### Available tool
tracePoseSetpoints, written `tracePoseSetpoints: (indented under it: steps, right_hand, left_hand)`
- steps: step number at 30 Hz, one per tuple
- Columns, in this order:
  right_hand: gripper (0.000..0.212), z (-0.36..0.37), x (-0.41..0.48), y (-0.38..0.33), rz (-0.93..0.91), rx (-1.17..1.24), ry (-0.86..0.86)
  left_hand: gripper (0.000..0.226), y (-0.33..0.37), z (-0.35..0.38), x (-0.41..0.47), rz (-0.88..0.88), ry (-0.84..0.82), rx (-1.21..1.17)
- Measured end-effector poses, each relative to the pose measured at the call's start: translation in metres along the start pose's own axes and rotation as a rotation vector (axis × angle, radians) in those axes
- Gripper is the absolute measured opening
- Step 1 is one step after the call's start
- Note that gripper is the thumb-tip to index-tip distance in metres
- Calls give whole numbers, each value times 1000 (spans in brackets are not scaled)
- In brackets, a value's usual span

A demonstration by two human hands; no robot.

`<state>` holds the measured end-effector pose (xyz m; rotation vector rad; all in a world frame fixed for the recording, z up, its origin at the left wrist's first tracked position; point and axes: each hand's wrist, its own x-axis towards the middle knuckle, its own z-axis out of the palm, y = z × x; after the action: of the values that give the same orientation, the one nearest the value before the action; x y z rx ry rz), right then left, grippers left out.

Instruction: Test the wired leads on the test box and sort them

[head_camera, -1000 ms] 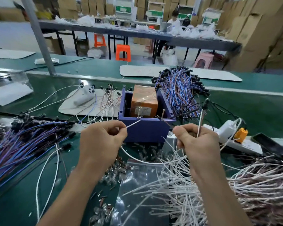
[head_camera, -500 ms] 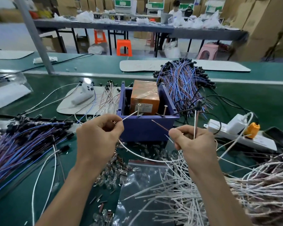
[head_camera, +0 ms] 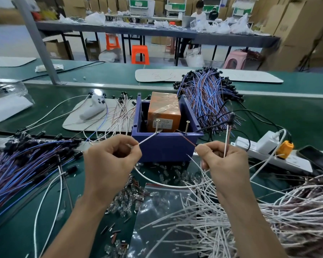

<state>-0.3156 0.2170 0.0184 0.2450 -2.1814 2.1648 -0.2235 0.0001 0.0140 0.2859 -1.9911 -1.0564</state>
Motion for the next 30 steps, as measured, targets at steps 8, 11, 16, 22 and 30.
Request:
tracePoseSetpoints:
  steps: [8, 11, 16, 22, 30]
  right_hand:
    - [14, 2, -1, 3, -34, -48, -3]
    - [13, 3, 0, 5, -39, -66, 1]
    - [12, 1, 1, 6, -39, -69, 11]
    - [11, 0, 3, 8, -40, -48, 35]
    - [17, 3, 7, 11, -48, -89, 79]
  left_hand:
    - [27, 0, 10, 5, -60, 21, -18]
    - [27, -1, 10, 6, -56, 10, -12]
    - [16, -1, 10, 8, -40, 15, -44]
    - [9, -2, 11, 9, -5, 15, -63]
    - [8, -3, 10, 9, 23, -1, -60]
